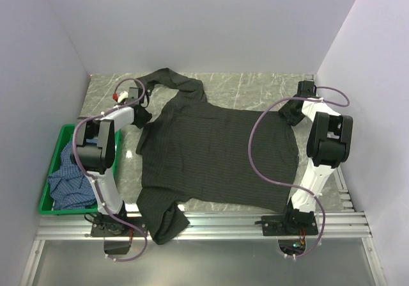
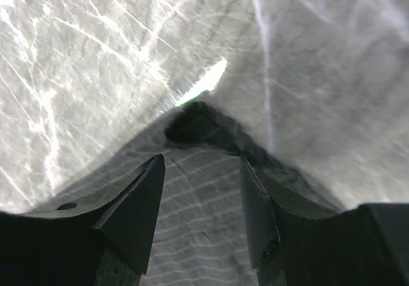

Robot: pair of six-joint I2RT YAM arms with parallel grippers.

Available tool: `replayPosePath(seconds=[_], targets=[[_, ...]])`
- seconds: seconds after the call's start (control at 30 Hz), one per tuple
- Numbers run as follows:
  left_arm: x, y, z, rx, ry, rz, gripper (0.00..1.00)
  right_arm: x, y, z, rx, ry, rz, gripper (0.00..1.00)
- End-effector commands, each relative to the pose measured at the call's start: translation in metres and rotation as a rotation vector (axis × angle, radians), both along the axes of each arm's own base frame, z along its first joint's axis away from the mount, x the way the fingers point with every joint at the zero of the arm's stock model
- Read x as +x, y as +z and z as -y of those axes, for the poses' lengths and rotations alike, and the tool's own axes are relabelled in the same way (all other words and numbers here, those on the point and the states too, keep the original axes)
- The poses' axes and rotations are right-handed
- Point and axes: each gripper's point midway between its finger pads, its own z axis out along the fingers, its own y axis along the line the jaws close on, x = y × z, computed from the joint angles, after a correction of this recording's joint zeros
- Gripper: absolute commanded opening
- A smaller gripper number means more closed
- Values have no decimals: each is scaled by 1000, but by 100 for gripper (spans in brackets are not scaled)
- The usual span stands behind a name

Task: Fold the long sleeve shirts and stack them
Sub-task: Fold the shirt

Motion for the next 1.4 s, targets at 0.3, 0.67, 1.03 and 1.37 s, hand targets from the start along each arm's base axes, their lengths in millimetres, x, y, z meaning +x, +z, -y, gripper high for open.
replayPosePath(seconds=[0.3, 0.67, 1.03, 1.37], targets=[[-14, 51, 27, -31, -213, 80, 64, -17, 57, 21, -200, 79, 58, 57], [-21, -4, 27, 21, -241, -100, 56, -16, 36, 33, -274, 121, -29, 53], [-31, -22, 18, 57, -206, -166, 39, -7, 14, 15, -204, 242, -35, 45], [-37, -33, 13, 71, -179, -207, 19, -9, 2, 14, -205, 257, -69, 32]])
